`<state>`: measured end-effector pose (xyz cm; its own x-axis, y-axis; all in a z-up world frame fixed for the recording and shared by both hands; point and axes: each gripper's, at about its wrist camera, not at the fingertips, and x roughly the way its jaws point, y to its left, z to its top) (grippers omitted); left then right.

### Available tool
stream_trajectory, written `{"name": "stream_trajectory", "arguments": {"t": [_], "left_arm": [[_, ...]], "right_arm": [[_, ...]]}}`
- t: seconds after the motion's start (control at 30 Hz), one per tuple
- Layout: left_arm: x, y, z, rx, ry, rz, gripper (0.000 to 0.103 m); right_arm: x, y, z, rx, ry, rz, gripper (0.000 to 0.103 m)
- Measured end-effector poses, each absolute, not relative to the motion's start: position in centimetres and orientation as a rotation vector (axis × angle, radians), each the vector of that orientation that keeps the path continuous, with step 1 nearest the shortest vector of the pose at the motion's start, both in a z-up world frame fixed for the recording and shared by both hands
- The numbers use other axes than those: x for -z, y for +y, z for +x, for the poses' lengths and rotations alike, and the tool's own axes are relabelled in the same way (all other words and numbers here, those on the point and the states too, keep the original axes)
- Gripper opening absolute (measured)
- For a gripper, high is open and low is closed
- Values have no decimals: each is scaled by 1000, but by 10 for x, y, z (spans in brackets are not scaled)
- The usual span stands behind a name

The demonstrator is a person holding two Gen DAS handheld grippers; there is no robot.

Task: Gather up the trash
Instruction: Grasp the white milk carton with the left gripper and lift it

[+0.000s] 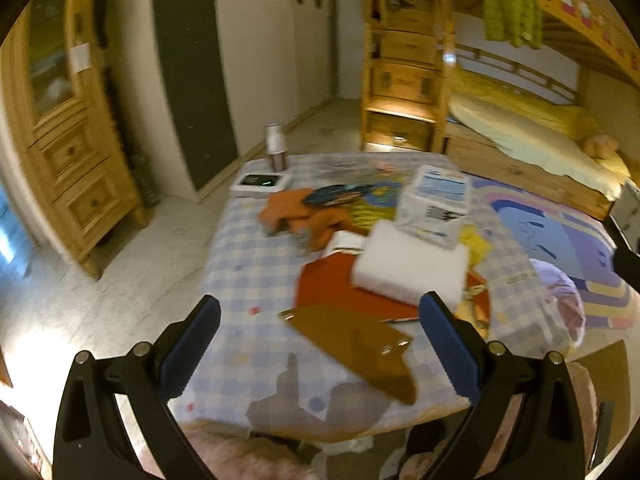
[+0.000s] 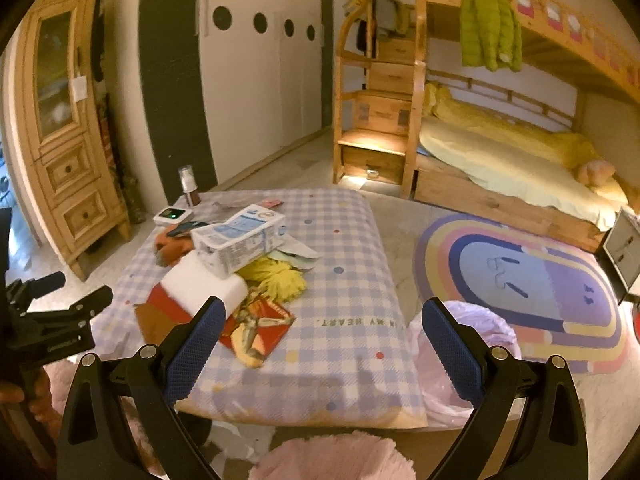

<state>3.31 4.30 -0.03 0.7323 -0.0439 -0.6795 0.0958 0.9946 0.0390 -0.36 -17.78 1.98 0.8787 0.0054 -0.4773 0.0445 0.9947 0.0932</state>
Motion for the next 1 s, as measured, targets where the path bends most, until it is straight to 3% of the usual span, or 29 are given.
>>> {"name": "stream_trajectory", "arguments": {"t": [0.13, 0.53, 0.73, 0.77, 0.8, 1.0], "left_arm": [[5, 23, 46, 132, 739, 83, 96], [20, -34, 98, 277, 693, 173, 96], [30, -49, 122, 320, 703, 213, 93], [31, -50, 125, 325, 708, 209, 92], [31, -49, 128, 331, 712, 201, 89], [33, -55, 136, 372, 709, 207, 77]], "right_arm": [[-2, -187, 15, -2, 610, 203, 97], [2, -191, 47, 108, 537, -17, 96], [7, -194, 60, 55, 553, -21, 88], [10, -194, 62, 52, 564, -21, 74], [12, -194, 64, 53, 581, -19, 69], [20, -196, 65, 36, 629, 9, 69]]}}
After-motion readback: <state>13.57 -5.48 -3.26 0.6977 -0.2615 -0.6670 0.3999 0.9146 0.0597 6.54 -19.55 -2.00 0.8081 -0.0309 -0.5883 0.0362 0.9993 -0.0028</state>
